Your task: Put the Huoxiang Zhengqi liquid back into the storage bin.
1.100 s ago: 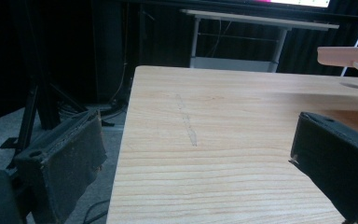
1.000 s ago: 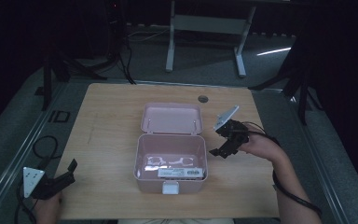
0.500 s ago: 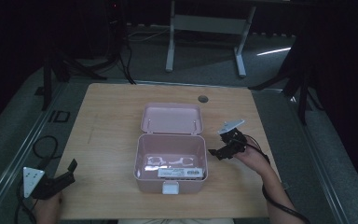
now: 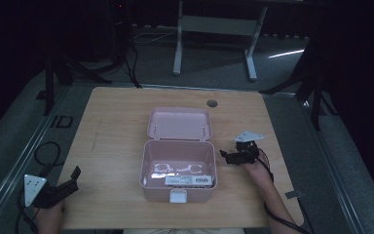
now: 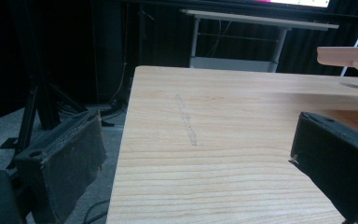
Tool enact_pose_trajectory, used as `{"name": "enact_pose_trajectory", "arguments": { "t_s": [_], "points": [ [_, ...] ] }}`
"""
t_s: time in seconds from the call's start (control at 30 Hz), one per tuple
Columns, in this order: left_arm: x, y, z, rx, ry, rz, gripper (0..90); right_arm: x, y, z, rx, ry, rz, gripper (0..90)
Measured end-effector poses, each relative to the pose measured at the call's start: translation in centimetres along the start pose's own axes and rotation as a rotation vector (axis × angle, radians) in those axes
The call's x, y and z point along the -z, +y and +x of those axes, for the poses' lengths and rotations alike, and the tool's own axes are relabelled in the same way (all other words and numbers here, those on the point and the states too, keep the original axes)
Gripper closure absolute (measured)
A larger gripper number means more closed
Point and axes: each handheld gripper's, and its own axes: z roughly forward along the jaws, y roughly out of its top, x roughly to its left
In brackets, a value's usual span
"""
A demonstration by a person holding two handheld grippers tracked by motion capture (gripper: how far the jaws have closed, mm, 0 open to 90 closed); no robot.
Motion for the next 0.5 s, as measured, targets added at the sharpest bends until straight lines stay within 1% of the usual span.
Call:
{"name": "enact_pose_trajectory", "arguments": {
  "t_s": [0.03,0.07,0.13,0.37,0.43,0.5],
  "points": [
    [0.0,0.0,0.0,0.0,0.0,0.0,3.1,0.0,-0.2,0.0,-0.001,0.002,0.002,12.1],
    [0.0,0.0,0.0,-0.001,-0.001,0.0,3.1,0.0,-0.4,0.0,0.004,-0.007,0.003,12.1],
    [0.0,0.0,0.0,0.001,0.0,-0.001,3.1,0.0,-0.8,-0.1,-0.007,-0.006,0.009,12.1],
    [0.0,0.0,0.0,0.0,0.001,0.0,3.1,0.7,-1.7,-0.6,-0.032,-0.017,-0.022,11.7],
    [0.0,0.0,0.0,0.0,0.0,-0.001,3.1,1.0,-1.9,-0.8,-0.041,-0.023,-0.039,11.7],
    [0.0,0.0,0.0,0.0,0.0,0.0,3.1,1.2,-2.0,-1.1,-0.054,-0.024,-0.035,11.7]
  ]
}}
